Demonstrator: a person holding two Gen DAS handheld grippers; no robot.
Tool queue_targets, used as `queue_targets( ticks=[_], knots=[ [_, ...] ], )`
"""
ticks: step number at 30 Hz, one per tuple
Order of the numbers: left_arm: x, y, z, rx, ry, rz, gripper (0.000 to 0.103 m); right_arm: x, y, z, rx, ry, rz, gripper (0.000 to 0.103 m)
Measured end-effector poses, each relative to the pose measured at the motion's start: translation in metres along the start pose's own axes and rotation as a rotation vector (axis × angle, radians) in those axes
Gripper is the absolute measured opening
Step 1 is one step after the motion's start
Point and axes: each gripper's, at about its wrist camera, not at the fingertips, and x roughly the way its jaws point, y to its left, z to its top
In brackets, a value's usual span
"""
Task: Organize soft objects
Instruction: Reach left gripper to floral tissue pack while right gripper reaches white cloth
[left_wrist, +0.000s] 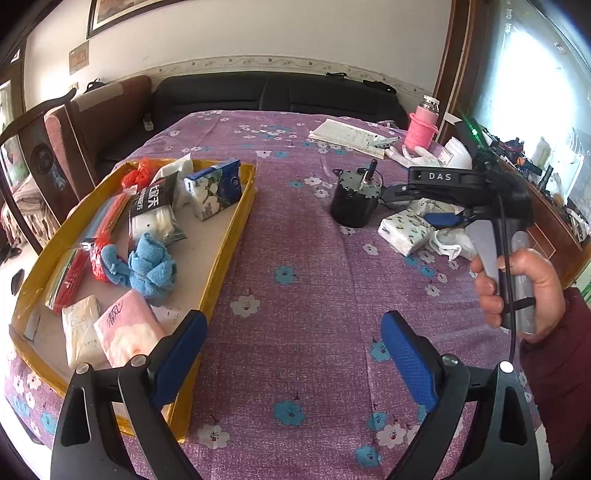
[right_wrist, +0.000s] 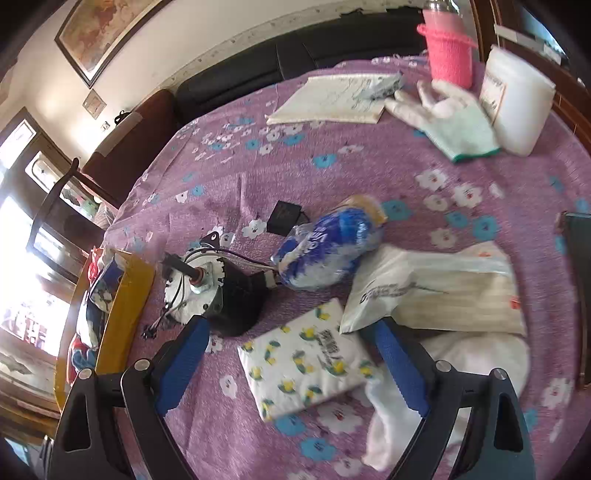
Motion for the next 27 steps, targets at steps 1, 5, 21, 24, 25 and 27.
queue_targets(
  ticks=[1,5,21,24,25,27],
  knots=[
    [0.001,0.001,0.0,-0.004,0.002,-0.003,0.095,0.005,0.0,-0.002,0.011,0.017,0.026,0.094],
    [0.0,0.002,-0.002,-0.011,0.001,-0.007,0.095,0.004,0.013,-0.015,-0.061,0.043,0.101,0.091],
    [0.009,-0.008,0.001,-0.03,0.044,-0.094,0.095,-0.095,-0.021,-0.053,-0.181,-0.123,-0.011,0.092],
    [0.016,-0.011,-0.001,-0.053,0.072,-0.113,0.095,-0.098,-0.051,-0.056,-0.082,-0.168,-0.11,0.092],
    [0.018,-0.013,-0.002,-0.052,0.079,-0.114,0.095,-0.096,-0.055,-0.057,-0.062,-0.175,-0.142,0.092],
    [0.02,-0.019,-0.003,-0.045,0.088,-0.111,0.095,-0.089,-0.06,-0.059,-0.043,-0.181,-0.168,0.092]
  ],
)
